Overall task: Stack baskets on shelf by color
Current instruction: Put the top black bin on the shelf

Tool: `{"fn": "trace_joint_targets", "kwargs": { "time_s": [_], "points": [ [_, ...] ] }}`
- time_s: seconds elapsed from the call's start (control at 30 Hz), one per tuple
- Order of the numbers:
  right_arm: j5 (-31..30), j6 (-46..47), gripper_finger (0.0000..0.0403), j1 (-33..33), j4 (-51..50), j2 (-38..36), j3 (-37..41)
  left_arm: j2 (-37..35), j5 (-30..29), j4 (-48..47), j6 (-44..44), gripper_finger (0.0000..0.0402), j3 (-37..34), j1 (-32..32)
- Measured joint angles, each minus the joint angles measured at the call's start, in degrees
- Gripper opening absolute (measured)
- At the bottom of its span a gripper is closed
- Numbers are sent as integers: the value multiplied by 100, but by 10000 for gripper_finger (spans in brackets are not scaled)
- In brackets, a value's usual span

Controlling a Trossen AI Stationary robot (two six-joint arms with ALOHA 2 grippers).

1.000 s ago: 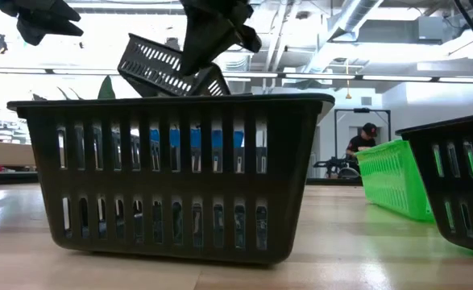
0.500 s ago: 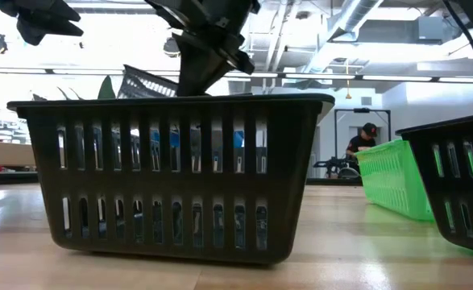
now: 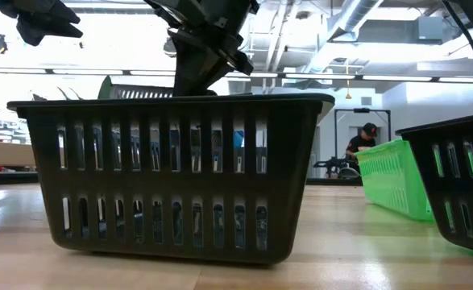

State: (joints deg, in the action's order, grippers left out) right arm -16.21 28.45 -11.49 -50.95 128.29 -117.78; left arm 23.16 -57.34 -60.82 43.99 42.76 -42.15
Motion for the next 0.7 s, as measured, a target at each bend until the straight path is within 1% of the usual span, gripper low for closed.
{"fn": "trace_joint_targets", "kwargs": {
  "time_s": [0.2,0.4,0.57,0.7],
  "points": [
    [35,-44,102,8,18,0,0,0,0,-2,0,169,0,-2],
    [137,-51,141,13,242,46,-35,0,-1,-15,0,169,2,-1],
    [61,-8,151,11,-354,44,-657,0,2,-13,5,169,0,0],
    [-571,371,141,-37,-1213,34,-1088,0,58,-13,11,169,0,-2]
  ]
}}
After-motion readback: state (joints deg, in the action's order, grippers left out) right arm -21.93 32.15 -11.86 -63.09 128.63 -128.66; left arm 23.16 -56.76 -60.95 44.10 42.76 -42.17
